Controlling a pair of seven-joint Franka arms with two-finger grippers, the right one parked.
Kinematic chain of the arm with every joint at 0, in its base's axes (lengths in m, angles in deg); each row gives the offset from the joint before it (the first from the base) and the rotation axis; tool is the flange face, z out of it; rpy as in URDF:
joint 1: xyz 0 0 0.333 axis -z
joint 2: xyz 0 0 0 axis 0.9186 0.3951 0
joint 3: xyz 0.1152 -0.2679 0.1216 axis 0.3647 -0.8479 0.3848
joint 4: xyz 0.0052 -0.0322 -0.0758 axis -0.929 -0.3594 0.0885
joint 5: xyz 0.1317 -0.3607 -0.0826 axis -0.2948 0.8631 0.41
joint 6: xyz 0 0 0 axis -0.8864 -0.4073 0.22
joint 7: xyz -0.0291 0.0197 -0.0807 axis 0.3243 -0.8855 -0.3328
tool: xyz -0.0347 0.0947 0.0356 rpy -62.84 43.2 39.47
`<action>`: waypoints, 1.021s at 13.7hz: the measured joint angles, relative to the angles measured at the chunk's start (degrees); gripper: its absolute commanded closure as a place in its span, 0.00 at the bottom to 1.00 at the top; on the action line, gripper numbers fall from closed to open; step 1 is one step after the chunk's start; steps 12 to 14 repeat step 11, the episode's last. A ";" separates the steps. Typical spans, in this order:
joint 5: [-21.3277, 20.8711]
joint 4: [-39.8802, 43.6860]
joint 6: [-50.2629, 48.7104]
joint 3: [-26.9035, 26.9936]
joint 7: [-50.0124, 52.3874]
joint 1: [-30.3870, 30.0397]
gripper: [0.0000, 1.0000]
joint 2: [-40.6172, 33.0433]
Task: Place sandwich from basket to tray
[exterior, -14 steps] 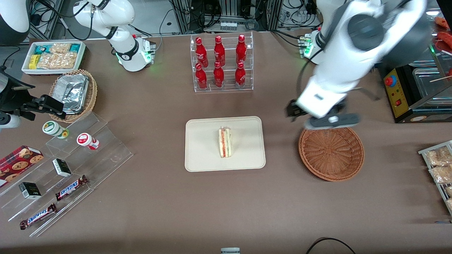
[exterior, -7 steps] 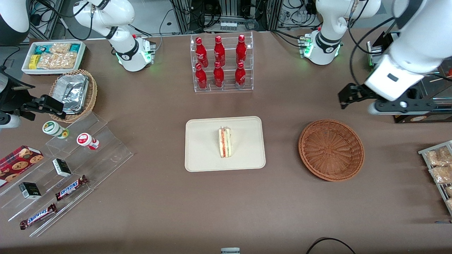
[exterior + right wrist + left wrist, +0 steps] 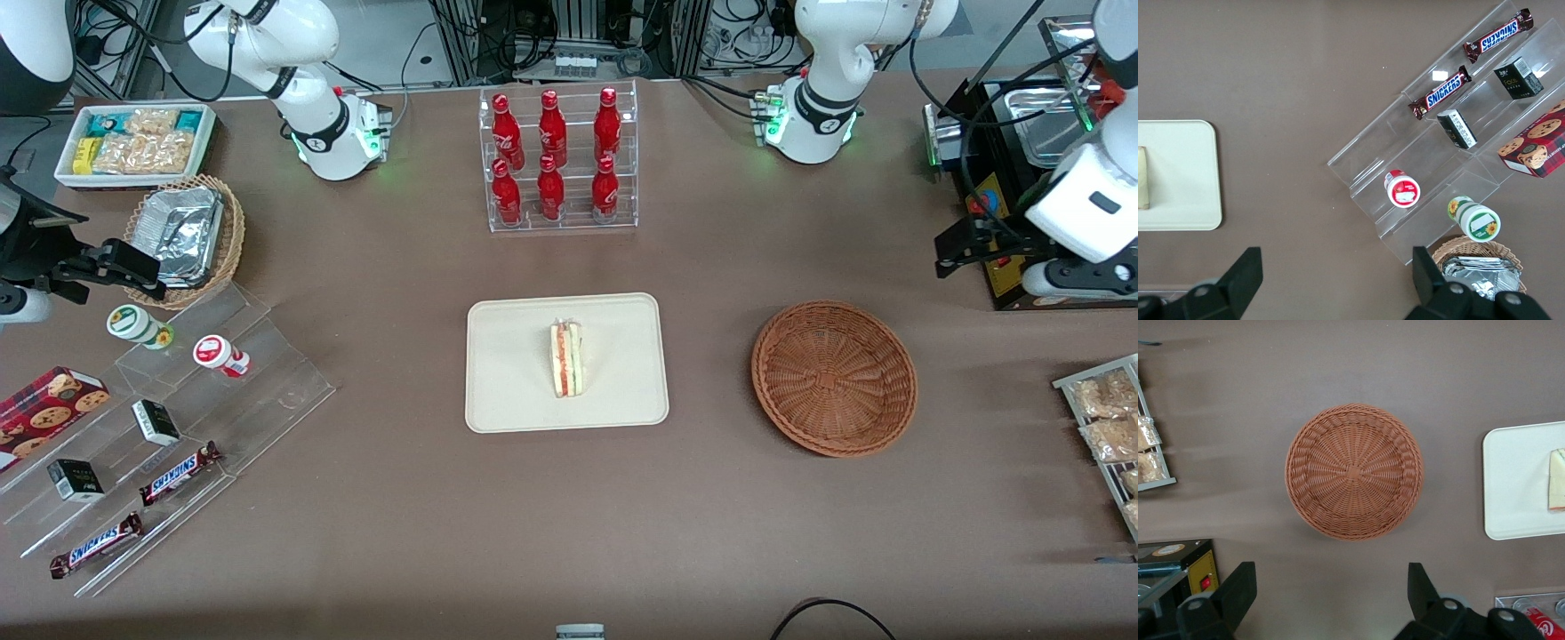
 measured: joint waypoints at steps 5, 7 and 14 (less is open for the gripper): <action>0.01 -3.64 -0.02 -0.01 -0.74 -0.57 0.00 -2.50; 0.01 -5.91 -0.02 -0.02 -0.74 -0.93 0.00 -5.07; -0.33 -6.45 0.08 -0.06 -0.74 -1.50 0.00 -6.15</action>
